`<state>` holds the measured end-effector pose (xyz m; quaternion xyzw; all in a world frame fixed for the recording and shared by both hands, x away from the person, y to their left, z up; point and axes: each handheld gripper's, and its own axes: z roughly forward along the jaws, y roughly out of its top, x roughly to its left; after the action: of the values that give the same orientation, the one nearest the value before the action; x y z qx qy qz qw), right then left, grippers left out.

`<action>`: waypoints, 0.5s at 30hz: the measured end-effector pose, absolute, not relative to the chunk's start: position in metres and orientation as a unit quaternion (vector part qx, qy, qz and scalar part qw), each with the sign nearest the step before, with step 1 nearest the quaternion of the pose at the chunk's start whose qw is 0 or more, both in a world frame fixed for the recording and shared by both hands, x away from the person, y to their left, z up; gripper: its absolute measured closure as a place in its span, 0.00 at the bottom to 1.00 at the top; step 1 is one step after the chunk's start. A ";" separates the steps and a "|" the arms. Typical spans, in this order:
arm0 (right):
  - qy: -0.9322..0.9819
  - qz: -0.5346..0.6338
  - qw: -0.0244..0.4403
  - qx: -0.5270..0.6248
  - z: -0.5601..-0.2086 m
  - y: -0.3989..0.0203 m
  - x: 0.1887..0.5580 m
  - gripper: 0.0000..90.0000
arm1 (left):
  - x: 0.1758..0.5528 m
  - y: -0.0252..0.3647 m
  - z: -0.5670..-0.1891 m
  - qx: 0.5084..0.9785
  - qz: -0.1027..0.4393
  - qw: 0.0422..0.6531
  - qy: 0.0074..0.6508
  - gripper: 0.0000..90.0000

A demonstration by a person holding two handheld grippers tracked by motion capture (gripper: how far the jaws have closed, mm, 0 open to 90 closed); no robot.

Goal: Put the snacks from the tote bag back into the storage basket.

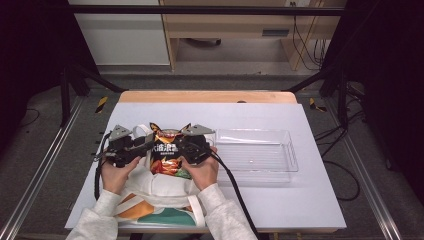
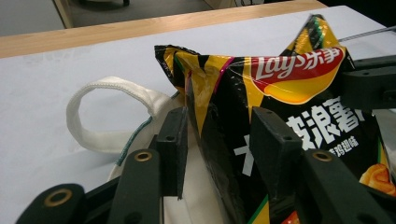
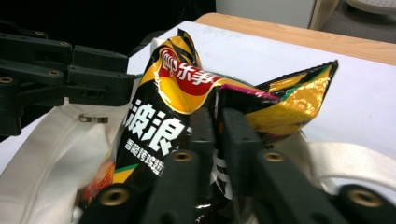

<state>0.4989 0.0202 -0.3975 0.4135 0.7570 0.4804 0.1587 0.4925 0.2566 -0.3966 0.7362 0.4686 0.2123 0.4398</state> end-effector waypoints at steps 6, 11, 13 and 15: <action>0.763 0.484 0.172 0.393 -0.395 0.018 0.490 1.00 | 0.492 0.256 -0.396 0.735 0.205 0.455 0.460 0.58; 0.764 0.497 0.172 0.375 -0.394 0.012 0.479 1.00 | 0.491 0.254 -0.394 0.735 0.192 0.473 0.447 0.52; 0.763 0.502 0.171 0.369 -0.394 0.009 0.475 1.00 | 0.490 0.252 -0.393 0.735 0.188 0.480 0.440 0.51; 0.763 0.504 0.171 0.367 -0.395 0.009 0.475 1.00 | 0.490 0.251 -0.393 0.736 0.185 0.482 0.437 0.50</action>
<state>0.4746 0.0088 -0.3946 0.3675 0.7627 0.5042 0.1705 0.4896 0.2506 -0.3934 0.7359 0.4373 0.1855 0.4825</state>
